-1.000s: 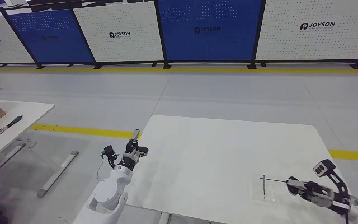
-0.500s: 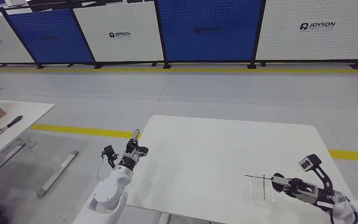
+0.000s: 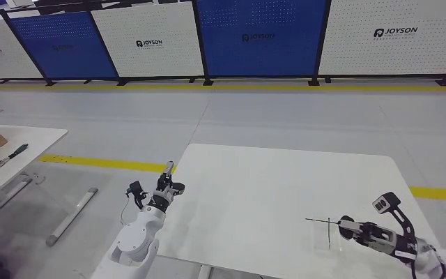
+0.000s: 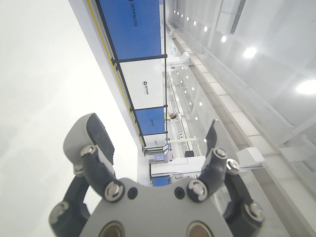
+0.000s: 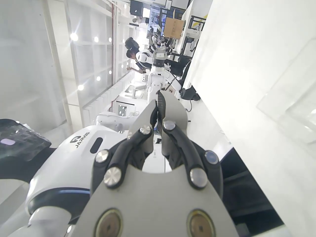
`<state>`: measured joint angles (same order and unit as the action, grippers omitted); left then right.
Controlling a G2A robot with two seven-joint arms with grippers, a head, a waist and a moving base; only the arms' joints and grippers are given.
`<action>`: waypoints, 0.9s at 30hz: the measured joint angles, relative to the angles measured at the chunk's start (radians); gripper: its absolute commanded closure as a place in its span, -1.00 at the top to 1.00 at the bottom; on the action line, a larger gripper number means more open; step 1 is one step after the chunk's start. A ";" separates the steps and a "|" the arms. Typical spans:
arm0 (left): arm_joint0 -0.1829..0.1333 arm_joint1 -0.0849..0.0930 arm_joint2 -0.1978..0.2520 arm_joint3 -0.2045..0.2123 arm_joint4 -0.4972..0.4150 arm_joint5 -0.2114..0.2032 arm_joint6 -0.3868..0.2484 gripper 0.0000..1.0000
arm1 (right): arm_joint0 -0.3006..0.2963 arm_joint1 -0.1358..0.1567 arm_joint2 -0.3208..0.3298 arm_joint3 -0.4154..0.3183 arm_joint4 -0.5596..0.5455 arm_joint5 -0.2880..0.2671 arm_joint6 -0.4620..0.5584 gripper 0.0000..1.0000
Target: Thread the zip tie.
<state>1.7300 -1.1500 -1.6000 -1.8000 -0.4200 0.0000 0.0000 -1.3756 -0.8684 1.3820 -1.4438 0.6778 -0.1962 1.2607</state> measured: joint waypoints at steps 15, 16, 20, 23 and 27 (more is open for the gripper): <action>-0.001 0.001 0.084 -0.029 0.096 0.039 -0.166 1.00 | 0.000 0.000 0.000 0.000 0.000 0.000 0.000 -1.00; -0.002 0.001 0.091 -0.028 0.097 0.047 -0.179 1.00 | 0.000 0.000 0.000 0.000 0.000 0.000 0.000 -1.00; -0.007 -0.001 0.107 -0.021 0.094 0.056 -0.185 1.00 | 0.000 0.000 0.000 0.000 0.000 0.000 0.000 -1.00; -0.007 -0.001 0.107 -0.021 0.094 0.056 -0.184 1.00 | 0.000 0.000 0.000 0.000 0.000 0.000 0.000 -1.00; -0.007 -0.001 0.107 -0.021 0.094 0.055 -0.184 1.00 | 0.000 0.000 0.000 0.000 0.000 0.000 0.000 -1.00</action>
<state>1.7228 -1.1508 -1.4933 -1.8209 -0.3259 0.0554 -0.1844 -1.3756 -0.8684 1.3819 -1.4438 0.6778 -0.1962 1.2606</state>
